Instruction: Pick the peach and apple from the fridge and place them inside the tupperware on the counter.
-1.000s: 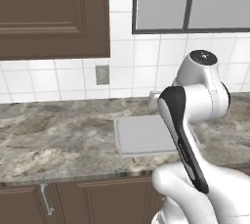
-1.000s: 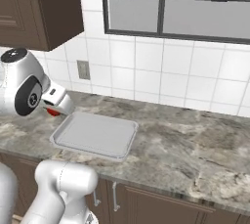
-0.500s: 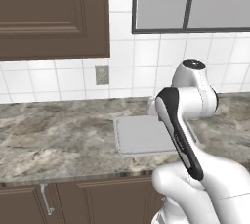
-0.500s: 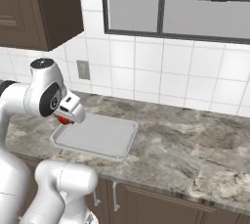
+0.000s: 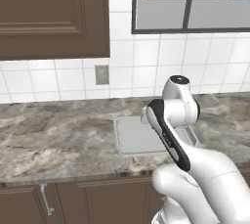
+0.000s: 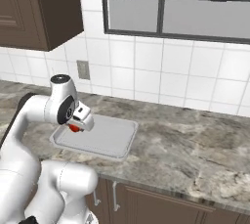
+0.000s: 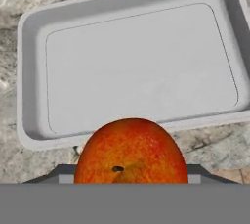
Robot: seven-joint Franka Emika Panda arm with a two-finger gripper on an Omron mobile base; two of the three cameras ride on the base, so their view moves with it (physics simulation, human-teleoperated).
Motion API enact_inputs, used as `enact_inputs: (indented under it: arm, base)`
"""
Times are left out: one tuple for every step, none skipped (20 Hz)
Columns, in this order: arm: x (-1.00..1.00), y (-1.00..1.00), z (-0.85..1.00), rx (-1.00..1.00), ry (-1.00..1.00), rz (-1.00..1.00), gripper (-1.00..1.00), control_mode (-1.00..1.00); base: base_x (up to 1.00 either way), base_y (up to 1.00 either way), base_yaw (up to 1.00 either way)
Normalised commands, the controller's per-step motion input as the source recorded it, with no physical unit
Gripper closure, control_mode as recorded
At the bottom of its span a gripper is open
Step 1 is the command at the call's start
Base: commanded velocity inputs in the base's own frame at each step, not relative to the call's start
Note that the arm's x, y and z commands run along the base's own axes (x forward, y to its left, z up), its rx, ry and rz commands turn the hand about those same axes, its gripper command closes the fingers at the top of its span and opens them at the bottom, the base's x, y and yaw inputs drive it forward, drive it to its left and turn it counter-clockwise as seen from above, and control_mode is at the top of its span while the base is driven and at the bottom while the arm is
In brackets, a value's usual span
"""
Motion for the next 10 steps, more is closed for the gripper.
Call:
enact_inputs:
  arm:
    - [0.58, 0.0, -0.62, 0.0, 0.08, 0.0, 1.0, -1.0]
    - [0.57, 0.0, -0.63, 0.0, 0.09, 0.0, 1.0, -1.0]
    - [0.55, 0.01, -0.63, 0.0, 0.06, 0.0, 1.0, -1.0]
    - [0.52, 0.03, -0.62, 0.0, 0.02, 0.0, 1.0, -1.0]
    - [0.54, 0.06, -0.63, -0.01, 0.0, 0.0, 1.0, -1.0]
    - [0.48, 0.1, -0.61, -0.02, 0.0, 0.0, 1.0, -1.0]
    - [0.49, 0.1, -0.62, -0.01, 0.0, 0.0, 1.0, -1.0]
    - [0.48, 0.11, -0.63, -0.01, 0.0, 0.0, 1.0, -1.0]
    - [0.5, 0.09, -0.63, -0.01, 0.0, 0.0, 1.0, -1.0]
    - [0.47, 0.1, -0.63, -0.01, 0.0, 0.0, 1.0, -1.0]
  base:
    - [0.0, 0.0, 0.0]
    - [0.0, 0.0, 0.0]
    - [0.0, 0.0, 0.0]
    - [0.0, 0.0, 0.0]
    - [0.0, 0.0, 0.0]
    - [0.0, 0.0, 0.0]
    - [0.0, 0.0, 0.0]
    - [0.0, 0.0, 0.0]
    - [0.0, 0.0, 0.0]
    - [0.0, 0.0, 0.0]
